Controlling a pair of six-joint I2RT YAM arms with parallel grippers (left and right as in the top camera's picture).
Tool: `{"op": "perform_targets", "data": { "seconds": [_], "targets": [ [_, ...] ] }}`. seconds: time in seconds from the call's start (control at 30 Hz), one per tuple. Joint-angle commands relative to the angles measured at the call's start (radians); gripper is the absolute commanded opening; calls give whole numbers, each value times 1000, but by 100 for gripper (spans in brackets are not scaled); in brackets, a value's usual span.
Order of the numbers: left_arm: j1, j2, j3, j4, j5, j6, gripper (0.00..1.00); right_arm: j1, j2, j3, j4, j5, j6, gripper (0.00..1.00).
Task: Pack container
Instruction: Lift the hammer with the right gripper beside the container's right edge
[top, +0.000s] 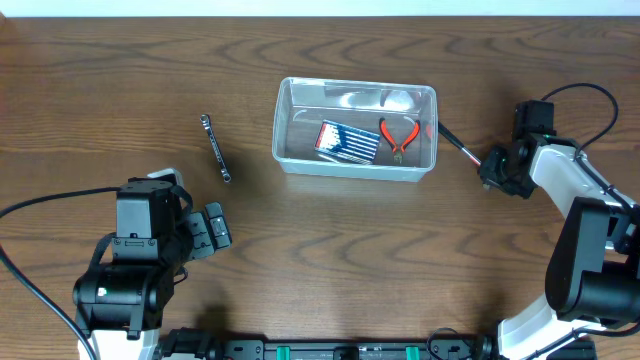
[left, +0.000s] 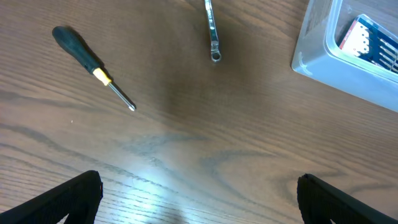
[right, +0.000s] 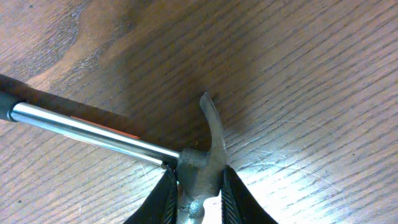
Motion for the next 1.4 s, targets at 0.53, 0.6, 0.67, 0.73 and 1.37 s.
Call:
{"op": "perform_targets", "data": {
  "seconds": [0.53,0.6,0.67,0.73,1.37],
  "targets": [
    [-4,-1,22,-2,-12,14,98,-3,-4,-21,-5,39,16,24],
    [-4,-1,22,-2,-12,14,98,-3,-4,-21,-5,39,16,23],
    [-4,-1,22,-2,-12,14,98,-3,-4,-21,-5,40,16,23],
    [-4,-1,22,-2,-12,14,98,-3,-2,-21,-4,43,16,23],
    [-4,-1,22,-2,-12,14,98,-3,32,-21,10,62,16,36]
  ]
}}
